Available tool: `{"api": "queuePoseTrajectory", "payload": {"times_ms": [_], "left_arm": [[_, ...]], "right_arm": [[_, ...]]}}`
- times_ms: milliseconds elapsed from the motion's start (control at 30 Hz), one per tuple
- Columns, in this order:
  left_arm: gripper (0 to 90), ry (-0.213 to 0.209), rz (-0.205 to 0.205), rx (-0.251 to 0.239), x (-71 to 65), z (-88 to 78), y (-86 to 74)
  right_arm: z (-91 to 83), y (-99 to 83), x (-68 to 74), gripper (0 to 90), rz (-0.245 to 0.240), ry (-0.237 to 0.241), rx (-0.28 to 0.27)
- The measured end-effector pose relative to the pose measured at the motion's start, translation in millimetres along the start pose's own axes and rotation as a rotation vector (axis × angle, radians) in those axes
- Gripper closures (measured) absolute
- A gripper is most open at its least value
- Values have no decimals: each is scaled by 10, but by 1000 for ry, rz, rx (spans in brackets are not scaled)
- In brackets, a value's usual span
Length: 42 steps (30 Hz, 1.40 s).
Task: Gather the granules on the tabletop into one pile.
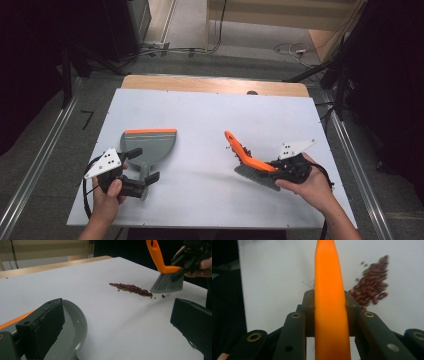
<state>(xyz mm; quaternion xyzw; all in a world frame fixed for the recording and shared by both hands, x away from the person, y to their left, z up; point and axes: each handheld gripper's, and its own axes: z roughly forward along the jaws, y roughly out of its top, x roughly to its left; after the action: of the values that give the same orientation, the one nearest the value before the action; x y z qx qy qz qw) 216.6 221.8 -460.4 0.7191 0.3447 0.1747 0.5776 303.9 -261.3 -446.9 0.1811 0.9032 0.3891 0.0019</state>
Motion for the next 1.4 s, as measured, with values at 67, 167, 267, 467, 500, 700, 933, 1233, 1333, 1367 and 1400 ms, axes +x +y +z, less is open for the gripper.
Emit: {"api": "queuePoseTrajectory", "payload": {"times_ms": [67, 167, 267, 467, 500, 700, 933, 1233, 1333, 1367, 1400], "left_arm": [[0, -1, 0, 0, -3, 9, 0], [0, 1, 2, 3, -8, 15, 2], [0, 1, 2, 3, -12, 19, -1], [0, -1, 1, 6, 1, 22, -11], [0, -1, 1, 7, 3, 20, -11], [0, -1, 0, 6, 8, 11, -11], [0, -5, 2, 7, 2, 20, -12], [0, -6, 2, 7, 6, 26, -14], [0, -8, 1, 8, 4, 32, -16], [0, -7, 0, 7, 4, 33, -16], [0, -8, 0, 7, 5, 34, -16]], "right_arm": [[53, -60, 20, 689, -33, 42, 27], [158, -122, -17, 689, -56, 85, 48], [229, -125, -127, 689, -77, 89, 32], [324, -21, -334, 689, -114, 58, 5], [341, 11, -360, 688, -106, 57, 14], [432, 158, -547, 688, -111, 54, 27], [507, 241, -684, 686, -113, 25, 1], [572, 343, -792, 686, -102, 31, 4], [588, 360, -810, 686, -99, 24, 0], [591, 361, -818, 686, -94, 22, -2], [597, 360, -827, 686, -96, 25, -9]]}}
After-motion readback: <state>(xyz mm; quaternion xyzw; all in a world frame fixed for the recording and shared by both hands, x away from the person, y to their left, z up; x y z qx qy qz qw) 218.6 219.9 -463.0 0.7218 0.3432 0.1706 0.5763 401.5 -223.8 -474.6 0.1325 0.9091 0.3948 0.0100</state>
